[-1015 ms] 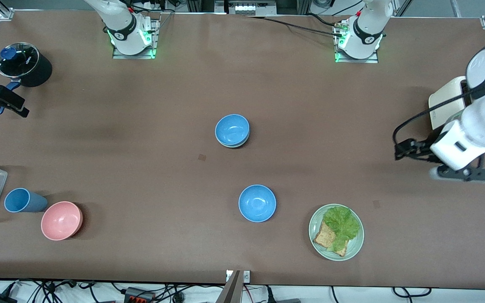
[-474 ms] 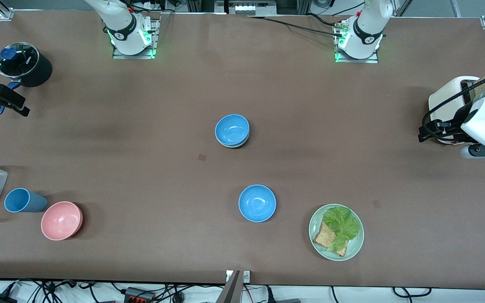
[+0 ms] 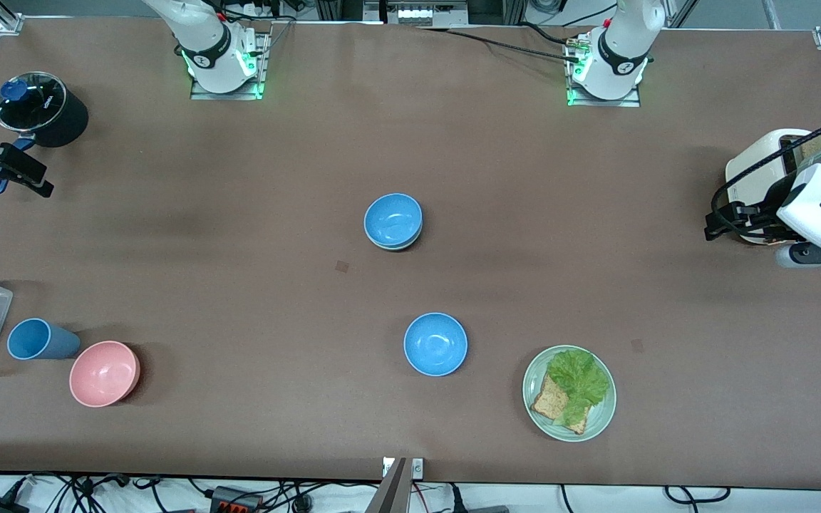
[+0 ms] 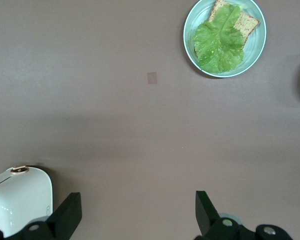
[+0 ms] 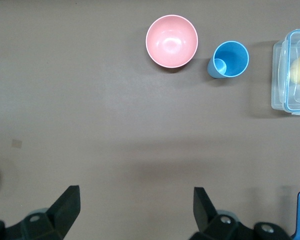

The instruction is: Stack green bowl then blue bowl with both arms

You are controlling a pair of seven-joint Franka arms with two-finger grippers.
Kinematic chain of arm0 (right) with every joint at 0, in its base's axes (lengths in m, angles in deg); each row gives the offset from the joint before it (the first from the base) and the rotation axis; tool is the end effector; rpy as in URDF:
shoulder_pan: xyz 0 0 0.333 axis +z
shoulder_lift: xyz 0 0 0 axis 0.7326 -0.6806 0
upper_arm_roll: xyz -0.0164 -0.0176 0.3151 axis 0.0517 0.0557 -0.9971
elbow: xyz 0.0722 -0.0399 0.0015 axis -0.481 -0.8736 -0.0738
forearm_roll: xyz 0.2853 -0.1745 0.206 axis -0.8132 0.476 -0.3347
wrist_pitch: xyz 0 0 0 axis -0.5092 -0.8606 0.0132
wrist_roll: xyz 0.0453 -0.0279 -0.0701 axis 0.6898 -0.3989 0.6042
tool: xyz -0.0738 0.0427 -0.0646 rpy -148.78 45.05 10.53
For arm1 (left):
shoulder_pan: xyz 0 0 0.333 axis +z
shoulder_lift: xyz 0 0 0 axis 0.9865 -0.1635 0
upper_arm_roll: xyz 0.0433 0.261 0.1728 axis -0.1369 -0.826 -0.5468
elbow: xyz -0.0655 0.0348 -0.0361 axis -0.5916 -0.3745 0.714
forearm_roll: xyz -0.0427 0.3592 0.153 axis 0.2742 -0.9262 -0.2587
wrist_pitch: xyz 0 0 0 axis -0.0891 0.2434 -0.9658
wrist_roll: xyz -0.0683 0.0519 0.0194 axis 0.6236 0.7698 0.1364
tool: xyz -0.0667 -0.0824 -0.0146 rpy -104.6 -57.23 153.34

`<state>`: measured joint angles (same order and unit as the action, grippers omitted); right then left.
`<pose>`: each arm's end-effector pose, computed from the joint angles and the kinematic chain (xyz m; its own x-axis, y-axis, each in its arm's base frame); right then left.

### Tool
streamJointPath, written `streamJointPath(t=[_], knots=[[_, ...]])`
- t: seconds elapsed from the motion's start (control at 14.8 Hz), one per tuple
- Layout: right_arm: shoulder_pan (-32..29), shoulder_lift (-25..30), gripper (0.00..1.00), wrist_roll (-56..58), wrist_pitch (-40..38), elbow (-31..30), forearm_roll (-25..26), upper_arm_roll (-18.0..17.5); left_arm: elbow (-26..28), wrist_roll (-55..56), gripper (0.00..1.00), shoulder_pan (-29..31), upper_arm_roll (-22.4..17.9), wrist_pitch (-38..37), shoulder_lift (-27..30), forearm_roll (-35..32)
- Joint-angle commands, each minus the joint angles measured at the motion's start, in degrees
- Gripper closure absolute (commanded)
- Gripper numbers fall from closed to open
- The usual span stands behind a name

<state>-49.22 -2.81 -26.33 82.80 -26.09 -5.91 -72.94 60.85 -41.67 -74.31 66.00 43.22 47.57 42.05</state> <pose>0.5582 -0.0497 0.5932 0.9953 -0.0573 0.0776 -0.0567 -0.9983 -0.0097 0.6090 -0.0056 0.5386 0.9988 0.0390 -0.0305 0.0390 -0.9992 -0.0021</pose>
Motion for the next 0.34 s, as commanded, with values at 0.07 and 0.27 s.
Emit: streamJointPath(t=[0.07, 0.27], knots=[[0.0, 0.5, 0.00, 0.7, -0.4, -0.2, 0.9, -0.1, 0.5, -1.1, 0.00, -0.7, -0.4, 0.0, 1.1, 1.7], [-0.1, 0.5, 0.00, 0.7, -0.4, -0.2, 0.9, -0.1, 0.5, -1.0, 0.00, -0.7, -0.2, -0.4, 1.1, 1.7]])
